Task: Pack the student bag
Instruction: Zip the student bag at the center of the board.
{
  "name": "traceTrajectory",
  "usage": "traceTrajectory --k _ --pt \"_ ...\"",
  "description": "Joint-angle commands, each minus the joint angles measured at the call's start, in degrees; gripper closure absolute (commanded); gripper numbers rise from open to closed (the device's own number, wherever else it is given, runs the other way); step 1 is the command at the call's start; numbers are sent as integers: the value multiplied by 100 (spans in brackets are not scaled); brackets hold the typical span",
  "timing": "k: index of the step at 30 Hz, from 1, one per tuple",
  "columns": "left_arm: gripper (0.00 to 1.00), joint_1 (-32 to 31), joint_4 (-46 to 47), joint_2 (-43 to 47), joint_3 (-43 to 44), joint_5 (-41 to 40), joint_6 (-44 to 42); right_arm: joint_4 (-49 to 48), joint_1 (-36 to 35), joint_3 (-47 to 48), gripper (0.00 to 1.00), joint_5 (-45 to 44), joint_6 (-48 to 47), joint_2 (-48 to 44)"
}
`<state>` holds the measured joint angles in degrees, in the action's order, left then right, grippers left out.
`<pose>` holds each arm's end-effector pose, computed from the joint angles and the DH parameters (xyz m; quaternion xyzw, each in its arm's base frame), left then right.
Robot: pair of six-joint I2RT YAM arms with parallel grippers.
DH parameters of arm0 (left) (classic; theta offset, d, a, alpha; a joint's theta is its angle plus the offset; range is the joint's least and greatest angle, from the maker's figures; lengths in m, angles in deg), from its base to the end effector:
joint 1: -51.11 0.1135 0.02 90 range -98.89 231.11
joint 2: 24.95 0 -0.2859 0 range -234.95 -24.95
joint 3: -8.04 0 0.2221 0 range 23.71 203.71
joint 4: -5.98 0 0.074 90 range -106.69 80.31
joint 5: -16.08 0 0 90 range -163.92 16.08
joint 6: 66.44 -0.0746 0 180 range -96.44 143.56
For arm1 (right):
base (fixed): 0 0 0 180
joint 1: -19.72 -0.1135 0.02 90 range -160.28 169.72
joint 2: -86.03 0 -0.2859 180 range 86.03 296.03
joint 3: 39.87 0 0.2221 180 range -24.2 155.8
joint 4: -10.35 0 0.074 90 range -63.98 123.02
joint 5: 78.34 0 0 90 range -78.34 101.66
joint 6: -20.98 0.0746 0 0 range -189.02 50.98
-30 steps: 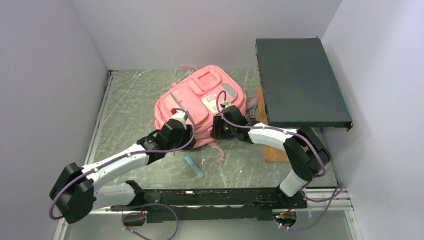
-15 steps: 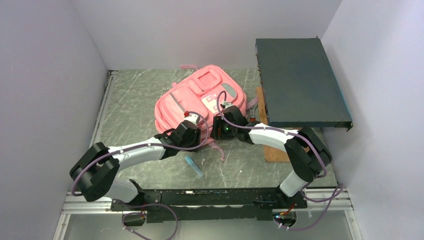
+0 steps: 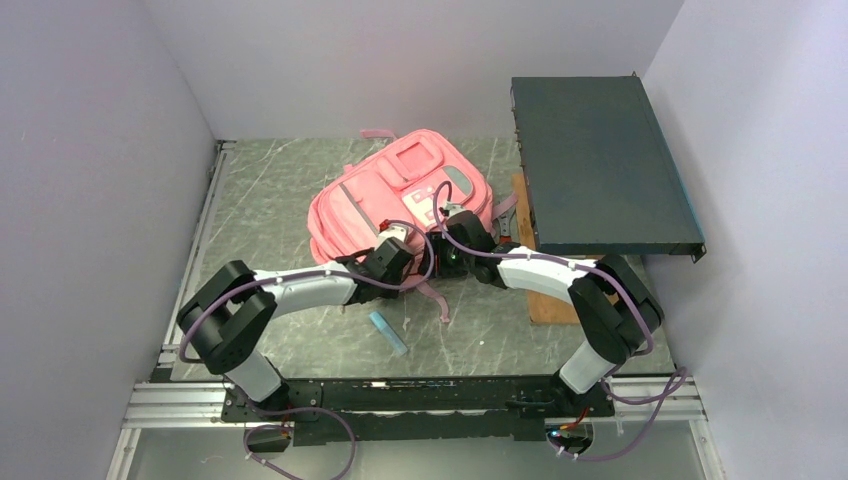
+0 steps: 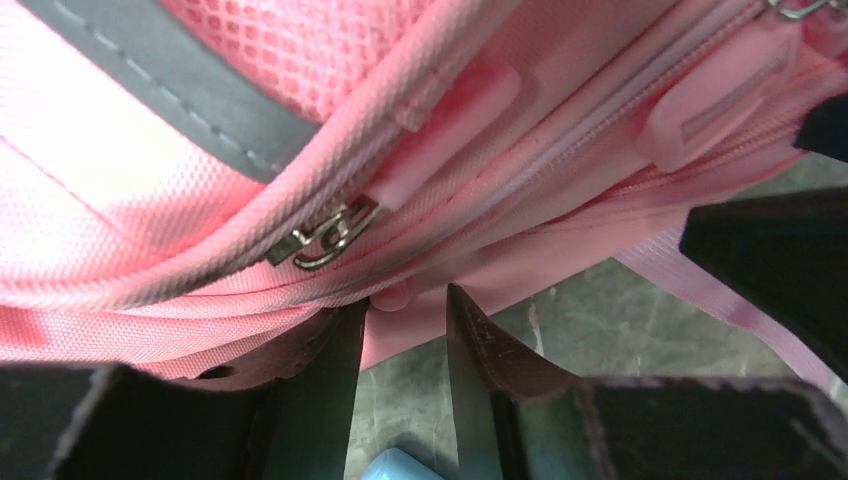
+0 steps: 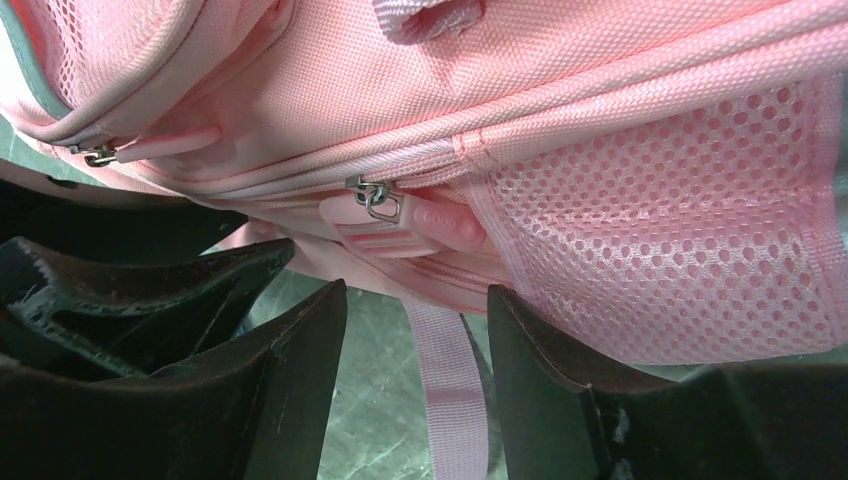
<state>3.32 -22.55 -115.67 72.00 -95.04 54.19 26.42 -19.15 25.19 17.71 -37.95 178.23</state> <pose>0.2239 -0.2069 0.1813 0.0859 0.9360 -0.0498 0.3378 0.2572 0.2174 0.1964 -0.0832 0.9130 0.2670 0.2972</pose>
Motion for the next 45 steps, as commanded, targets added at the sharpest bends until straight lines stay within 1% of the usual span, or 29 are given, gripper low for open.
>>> traceTrajectory --k 1,6,8,12,14,15,16,19,21,23,25,28,30,32,34,36,37,38,39,40,41,42,43,44,45 --pt "61 36 9 -272 382 -539 7 -238 1 67 44 72 -31 53" --pt "61 31 -266 -567 555 -844 169 -226 -28 80 44 55 -34 65" --pt "64 28 -314 -699 623 -904 123 -220 -33 80 44 39 -31 78" --pt "85 1 -484 -860 716 -1243 157 -204 -40 92 44 -38 14 135" --pt "93 -16 -643 -817 733 -1511 227 -175 -36 120 44 -180 117 191" --pt "98 -19 -782 -783 734 -1668 263 -147 -40 141 44 -311 171 232" --pt "100 -13 -952 -743 753 -1861 359 -123 -39 158 44 -441 226 273" --pt "100 1 -1524 -560 782 -2446 685 -67 -28 272 44 -949 345 477" --pt "100 62 -2013 -375 773 -2788 1150 113 7 430 44 -1151 355 677" --pt "100 140 -2495 -165 718 -3046 1604 210 55 587 45 -1311 337 858" --pt "100 239 -2736 104 558 -3158 1810 303 110 737 45 -1443 262 976" --pt "100 525 -2584 611 244 -3020 1638 456 121 875 45 -1712 122 971" --pt "100 781 -2298 966 -3 -2745 1397 526 161 899 45 -1875 26 892" --pt "100 1042 -1707 1363 -283 -2184 817 636 199 931 45 -1863 -175 748" --pt "100 1095 -1202 1821 -511 -1619 339 614 192 891 44 -1674 -364 535" --pt "100 1097 -569 2441 -818 -745 -108 586 187 823 44 -1200 -475 327" --pt "100 1097 -238 2734 -995 -120 -366 560 168 768 44 -908 -507 209" --pt "98 1101 55 3034 -1145 300 -471 472 124 668 43 -679 -521 78" --pt "87 1113 252 3276 -1252 617 -509 342 56 540 42 -391 -523 -68" --pt "70 1118 326 3445 -1298 791 -483 218 -71 432 39 -182 -538 -188" --pt "57 1149 303 3542 -1264 926 -446 63 -193 346 37 59 -613 -277" --pt "48 1190 184 3573 -1134 1004 -392 -4 -359 307 34 203 -770 -328" --pt "43 1248 -30 3578 -1034 1030 -311 -181 -569 312 29 182 -994 -359" --pt "40 1299 -283 3613 -887 1001 -223 -254 -795 366 24 10 -1250 -359" --pt "37 1383 -403 3701 -826 981 -112 -251 -972 477 22 -178 -1528 -338"
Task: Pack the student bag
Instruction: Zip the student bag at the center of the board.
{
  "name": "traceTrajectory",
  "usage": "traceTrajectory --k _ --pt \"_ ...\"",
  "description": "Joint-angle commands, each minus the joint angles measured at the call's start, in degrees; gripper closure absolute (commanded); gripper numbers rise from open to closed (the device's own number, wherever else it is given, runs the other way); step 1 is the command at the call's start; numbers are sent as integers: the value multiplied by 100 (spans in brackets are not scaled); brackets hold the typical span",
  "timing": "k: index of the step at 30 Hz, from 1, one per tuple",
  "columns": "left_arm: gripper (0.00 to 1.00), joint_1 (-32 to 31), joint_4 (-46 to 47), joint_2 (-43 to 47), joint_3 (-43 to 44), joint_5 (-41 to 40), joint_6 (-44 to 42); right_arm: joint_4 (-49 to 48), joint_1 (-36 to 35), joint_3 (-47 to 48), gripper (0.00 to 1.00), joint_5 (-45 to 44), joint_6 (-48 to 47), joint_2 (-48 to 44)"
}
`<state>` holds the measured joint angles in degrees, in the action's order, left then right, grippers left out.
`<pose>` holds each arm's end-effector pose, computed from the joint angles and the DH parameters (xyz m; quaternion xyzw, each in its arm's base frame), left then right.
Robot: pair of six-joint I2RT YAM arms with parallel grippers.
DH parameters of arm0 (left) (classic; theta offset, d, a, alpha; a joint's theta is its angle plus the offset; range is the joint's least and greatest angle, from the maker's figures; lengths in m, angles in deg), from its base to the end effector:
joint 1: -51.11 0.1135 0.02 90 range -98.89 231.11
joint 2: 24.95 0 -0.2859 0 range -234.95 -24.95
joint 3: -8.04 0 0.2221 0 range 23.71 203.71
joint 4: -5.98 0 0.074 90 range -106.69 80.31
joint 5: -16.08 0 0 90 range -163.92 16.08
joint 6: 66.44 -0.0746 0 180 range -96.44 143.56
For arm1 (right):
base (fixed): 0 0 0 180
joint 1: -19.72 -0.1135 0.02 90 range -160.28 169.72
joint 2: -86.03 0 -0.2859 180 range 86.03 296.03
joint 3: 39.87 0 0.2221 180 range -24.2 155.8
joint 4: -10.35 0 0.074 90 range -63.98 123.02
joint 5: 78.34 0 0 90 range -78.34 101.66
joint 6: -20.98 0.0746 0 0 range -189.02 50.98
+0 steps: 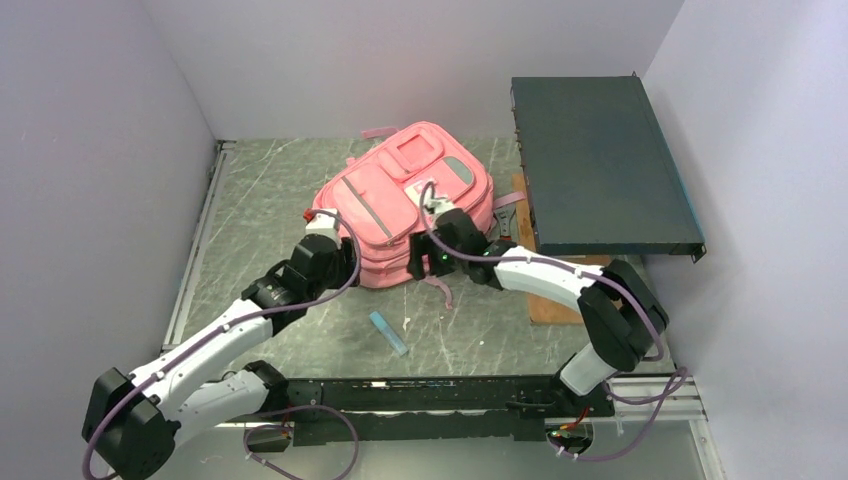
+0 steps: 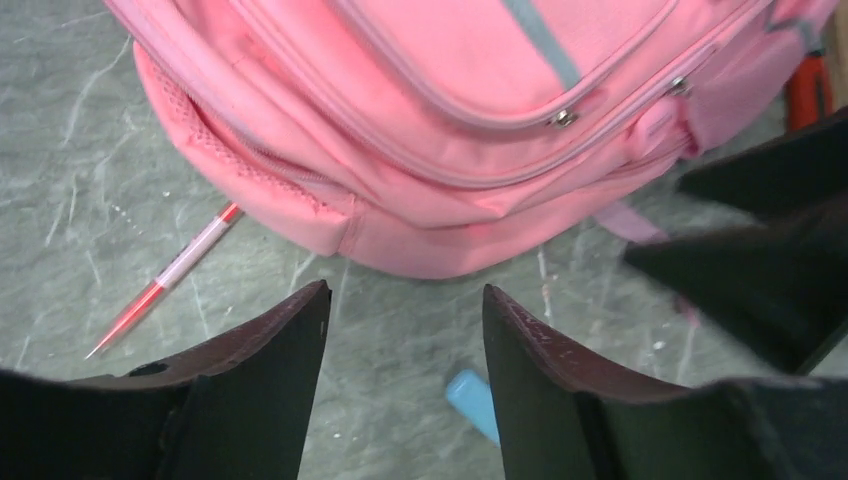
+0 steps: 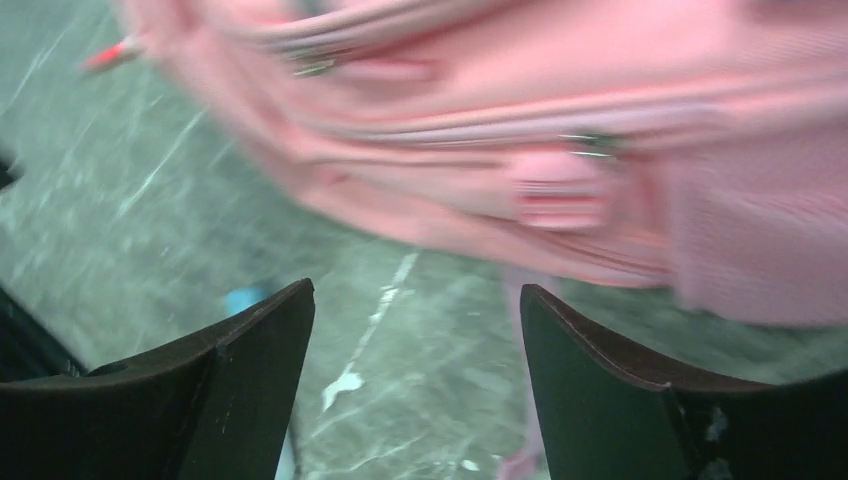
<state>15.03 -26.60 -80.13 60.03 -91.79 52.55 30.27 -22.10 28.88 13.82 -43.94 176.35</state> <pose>0.1720 -0.0970 0.2511 -0.0163 0.8820 -0.1256 0.4539 0.2511 0.2284 0.2193 -0.1404 0.9007 0.2407 0.3332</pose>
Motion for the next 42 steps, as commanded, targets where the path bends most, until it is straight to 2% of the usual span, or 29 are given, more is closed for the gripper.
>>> traceTrajectory --k 1,3,6,10,15,19,26,32,36,39,42 --pt "34 243 -62 307 365 631 152 -611 -839 221 21 21 -1213 -111" --pt "25 350 -115 733 307 579 332 -760 -1105 342 19 -477 -1919 -57" --pt "18 392 -477 1410 341 210 515 -933 -1363 541 18 -1072 -2904 96" --pt "14 400 -1026 2389 425 -293 575 -1222 -1692 749 18 -1832 -4169 428" --pt "12 400 -1742 3500 644 -965 505 -1293 -1931 1117 19 -2386 -4928 1064" --pt "9 404 -2071 4113 764 -1178 368 -1125 -2029 1690 22 -2828 -4858 1582" --pt "10 405 -2384 4300 853 -1099 318 -1189 -2079 2292 26 -3614 -4755 2408" --pt "10 400 -2333 4354 710 -942 358 -1281 -2111 2499 22 -3985 -4647 2749" --pt "10 400 -2270 4280 635 -773 452 -1303 -2159 2342 19 -3564 -4637 2555" --pt "11 399 -2226 4266 596 -769 483 -1334 -2161 2549 17 -4003 -4740 2709" --pt "11 399 -2195 4242 623 -757 479 -1373 -2157 2758 16 -4062 -5021 2931"
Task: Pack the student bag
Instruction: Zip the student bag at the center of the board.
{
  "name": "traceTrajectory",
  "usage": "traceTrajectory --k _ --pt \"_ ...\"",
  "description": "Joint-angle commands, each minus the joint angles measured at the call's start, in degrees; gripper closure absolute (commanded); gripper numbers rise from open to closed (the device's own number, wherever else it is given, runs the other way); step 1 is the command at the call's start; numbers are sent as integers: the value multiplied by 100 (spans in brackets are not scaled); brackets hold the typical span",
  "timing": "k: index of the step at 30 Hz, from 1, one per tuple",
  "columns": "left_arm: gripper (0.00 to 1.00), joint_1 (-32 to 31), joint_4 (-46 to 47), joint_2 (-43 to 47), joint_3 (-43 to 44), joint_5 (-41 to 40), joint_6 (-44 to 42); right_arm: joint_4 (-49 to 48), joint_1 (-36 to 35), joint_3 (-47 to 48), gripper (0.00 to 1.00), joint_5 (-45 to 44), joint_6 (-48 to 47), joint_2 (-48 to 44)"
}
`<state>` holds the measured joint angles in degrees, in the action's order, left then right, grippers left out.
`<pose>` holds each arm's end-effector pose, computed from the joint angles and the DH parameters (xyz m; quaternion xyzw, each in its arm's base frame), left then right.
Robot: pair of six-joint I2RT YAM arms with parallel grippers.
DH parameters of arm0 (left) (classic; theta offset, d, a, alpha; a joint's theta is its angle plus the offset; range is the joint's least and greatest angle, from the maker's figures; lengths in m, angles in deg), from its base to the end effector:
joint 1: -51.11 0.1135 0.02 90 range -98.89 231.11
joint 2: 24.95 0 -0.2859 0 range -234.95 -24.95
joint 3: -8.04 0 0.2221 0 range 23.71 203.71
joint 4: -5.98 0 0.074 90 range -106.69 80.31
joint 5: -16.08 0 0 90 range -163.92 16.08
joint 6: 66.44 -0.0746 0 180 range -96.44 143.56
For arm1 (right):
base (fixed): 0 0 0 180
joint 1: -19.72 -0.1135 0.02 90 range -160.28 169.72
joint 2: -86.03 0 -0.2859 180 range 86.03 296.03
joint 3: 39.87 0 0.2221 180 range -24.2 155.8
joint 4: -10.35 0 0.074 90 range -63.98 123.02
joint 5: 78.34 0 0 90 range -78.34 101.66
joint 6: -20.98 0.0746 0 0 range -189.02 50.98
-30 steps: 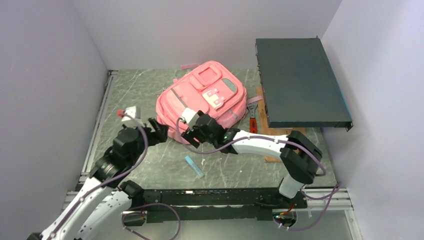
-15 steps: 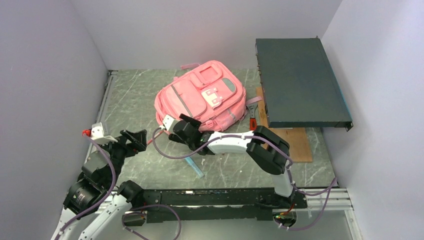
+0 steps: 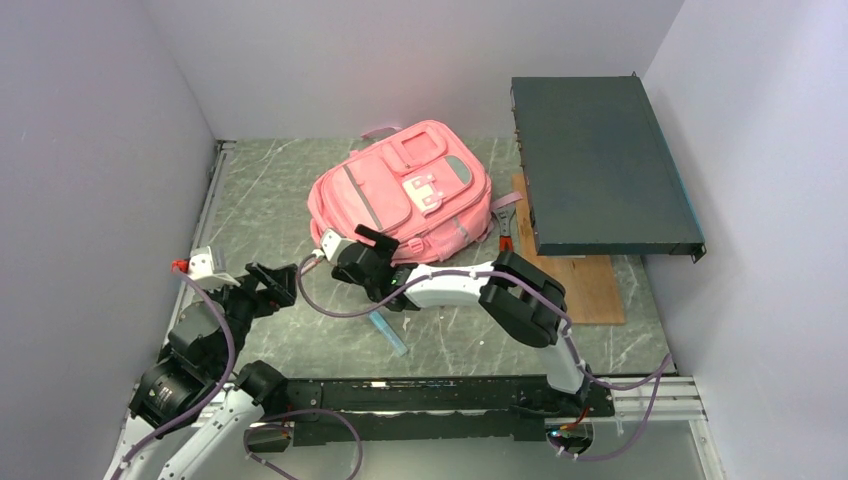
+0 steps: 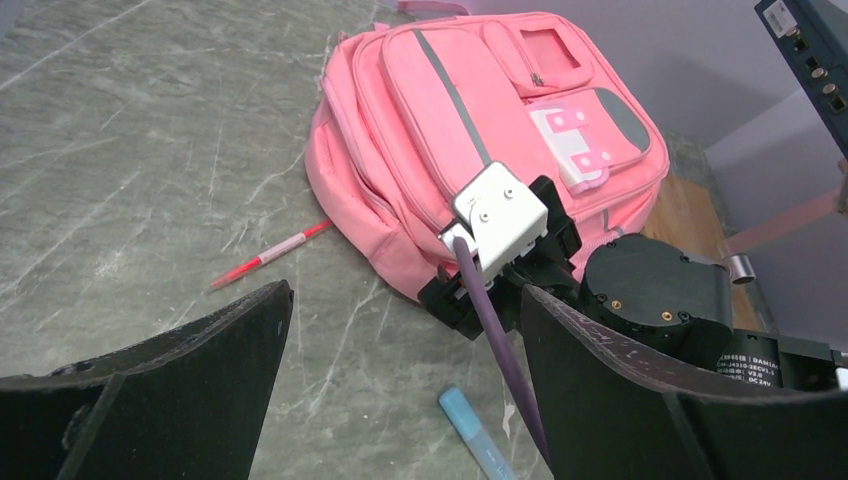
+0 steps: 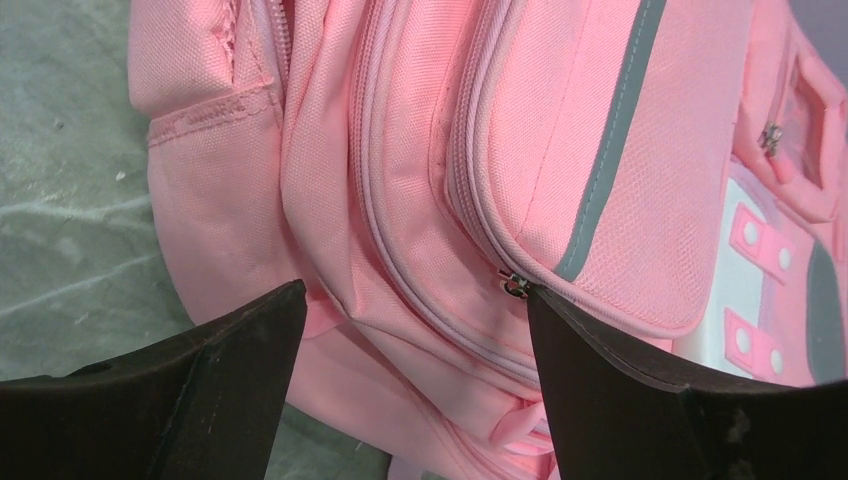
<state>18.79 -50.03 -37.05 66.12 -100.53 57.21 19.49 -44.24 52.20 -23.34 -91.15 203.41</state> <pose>0.0460 0.0104 0.3086 -0.1565 0.7439 -0.1925 0.6205 0.2420 0.3978 0.1960 -0.4736 0.7123 -0.0899 0.5101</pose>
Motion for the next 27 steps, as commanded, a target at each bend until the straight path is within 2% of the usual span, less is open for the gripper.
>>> traceTrajectory --k 1,4,8,11,12,14,15,19,22,23,24,27 --pt "11 28 144 -85 31 121 4 -308 51 508 15 -399 -361 313" --pt "11 24 91 -141 103 106 -3 -362 62 691 9 -612 -612 503" --pt "12 24 65 -148 120 137 49 -193 144 605 7 254 -431 310" --pt "13 26 91 -127 71 120 107 -414 262 773 11 -316 -351 465" --pt "13 28 100 -131 59 124 133 -647 295 788 19 -706 -411 531" --pt "13 24 136 -148 41 163 159 -1047 367 721 51 -1109 -524 553" --pt "13 24 152 -156 39 180 159 -1184 387 645 58 -1181 -537 475" --pt "13 29 119 -275 8 147 118 -720 525 382 63 -429 44 -253" --pt "13 24 194 -348 -156 175 143 91 770 369 79 602 774 -737" --pt "12 26 317 -373 -247 226 150 290 865 353 94 940 991 -897" --pt "11 24 445 -403 -344 301 143 451 981 319 100 1281 1232 -1046" --pt "7 26 859 -701 -609 735 110 530 1419 33 100 2465 1881 -1466"
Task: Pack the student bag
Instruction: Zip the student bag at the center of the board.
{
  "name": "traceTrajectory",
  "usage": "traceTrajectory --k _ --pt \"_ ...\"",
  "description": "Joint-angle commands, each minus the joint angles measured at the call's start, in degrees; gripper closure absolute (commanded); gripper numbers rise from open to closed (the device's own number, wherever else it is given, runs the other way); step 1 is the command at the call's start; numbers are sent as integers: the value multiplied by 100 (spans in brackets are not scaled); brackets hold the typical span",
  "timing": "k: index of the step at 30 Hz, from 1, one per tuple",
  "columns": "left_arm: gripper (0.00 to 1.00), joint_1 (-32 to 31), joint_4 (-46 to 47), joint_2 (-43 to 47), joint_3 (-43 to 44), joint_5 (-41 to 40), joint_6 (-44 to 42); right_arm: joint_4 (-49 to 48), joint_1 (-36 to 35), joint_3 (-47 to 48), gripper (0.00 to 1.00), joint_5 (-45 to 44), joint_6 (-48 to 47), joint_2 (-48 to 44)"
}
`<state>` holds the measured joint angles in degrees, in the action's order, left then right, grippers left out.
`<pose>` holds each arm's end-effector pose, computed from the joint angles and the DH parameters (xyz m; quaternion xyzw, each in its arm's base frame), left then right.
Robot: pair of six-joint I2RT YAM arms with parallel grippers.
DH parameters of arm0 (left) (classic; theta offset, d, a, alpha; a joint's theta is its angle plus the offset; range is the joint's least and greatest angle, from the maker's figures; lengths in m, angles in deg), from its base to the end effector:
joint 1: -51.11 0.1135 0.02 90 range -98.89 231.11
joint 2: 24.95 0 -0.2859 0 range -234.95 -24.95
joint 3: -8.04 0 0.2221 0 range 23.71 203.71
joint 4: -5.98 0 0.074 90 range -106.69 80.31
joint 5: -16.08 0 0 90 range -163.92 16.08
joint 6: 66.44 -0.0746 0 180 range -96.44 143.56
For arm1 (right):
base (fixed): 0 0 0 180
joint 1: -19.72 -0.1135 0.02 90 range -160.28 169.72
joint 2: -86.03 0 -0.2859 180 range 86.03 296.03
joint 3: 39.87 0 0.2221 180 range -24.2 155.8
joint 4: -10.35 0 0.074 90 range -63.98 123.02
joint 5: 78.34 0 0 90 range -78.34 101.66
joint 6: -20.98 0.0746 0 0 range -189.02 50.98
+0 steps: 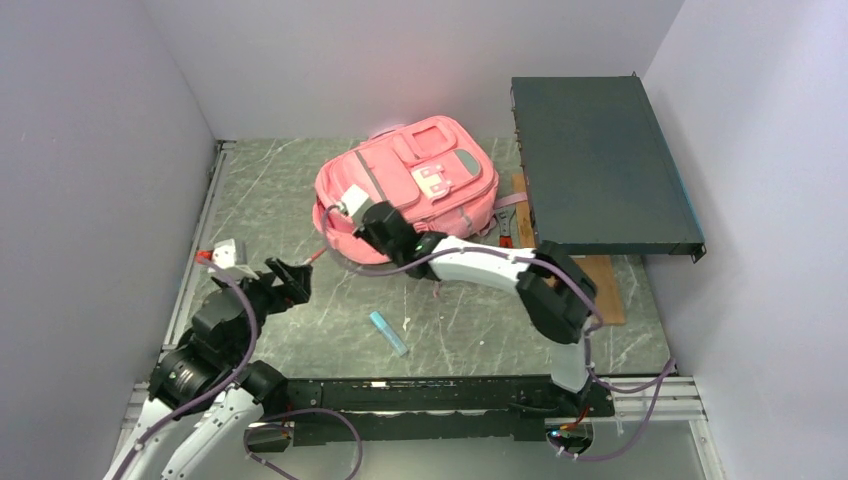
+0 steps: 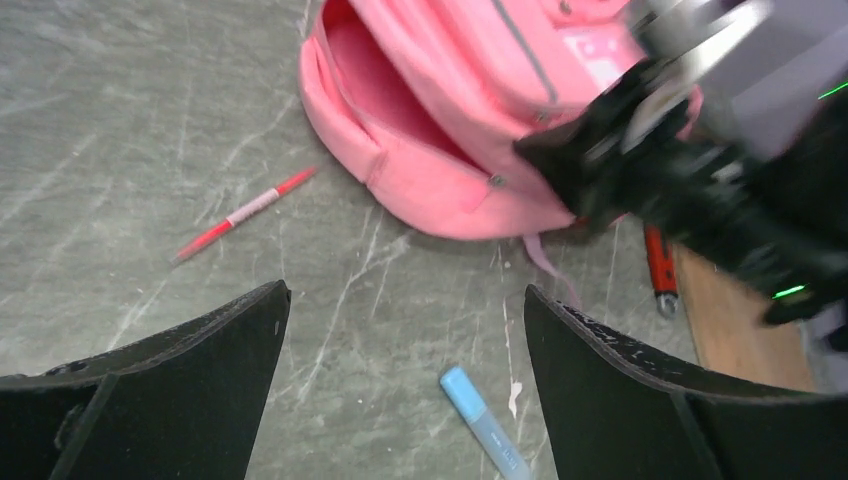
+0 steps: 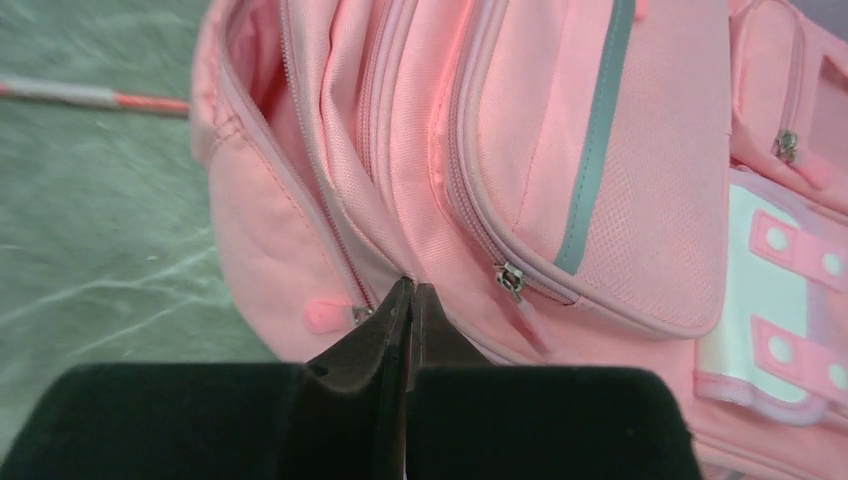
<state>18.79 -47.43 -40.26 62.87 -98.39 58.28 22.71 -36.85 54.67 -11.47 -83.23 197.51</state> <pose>0.0616 -0.0024 0.2963 -0.1467 0.7666 -0.1936 0.5944 0.2787 0.3690 0.2450 -0.4070 0.7479 0.0175 0.5241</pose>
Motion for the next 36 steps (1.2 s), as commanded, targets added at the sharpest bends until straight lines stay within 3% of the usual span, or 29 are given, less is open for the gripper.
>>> traceTrajectory --k 1,4,6,12,14,16,20,28,36 --pt "7 24 707 -551 -331 682 -15 136 833 -356 100 1791 1297 -1017" --pt "6 26 1214 -1168 -410 1358 -188 -144 1251 -745 100 2882 1843 -1285" --pt "10 26 1689 -1692 -415 1984 -438 -193 1439 -807 100 3366 2133 -1337" --pt "22 0 2913 -3668 -145 2908 -1217 -282 1686 -821 100 4034 2582 -1292" --pt "30 -70 3075 -4268 81 2820 -1354 -299 1702 -843 100 4047 2623 -1307" --pt "35 -300 3059 -4757 345 2241 -1429 -263 1730 -855 100 4011 2647 -1317" --pt "37 -667 3361 -5340 601 1280 -1384 -258 1780 -878 100 4070 2717 -1337" --pt "38 -844 4141 -6045 681 378 -987 -296 1807 -917 100 4042 2876 -1433" --pt "46 -986 4460 -6649 930 -276 -979 -315 1821 -902 100 4065 2961 -1476"
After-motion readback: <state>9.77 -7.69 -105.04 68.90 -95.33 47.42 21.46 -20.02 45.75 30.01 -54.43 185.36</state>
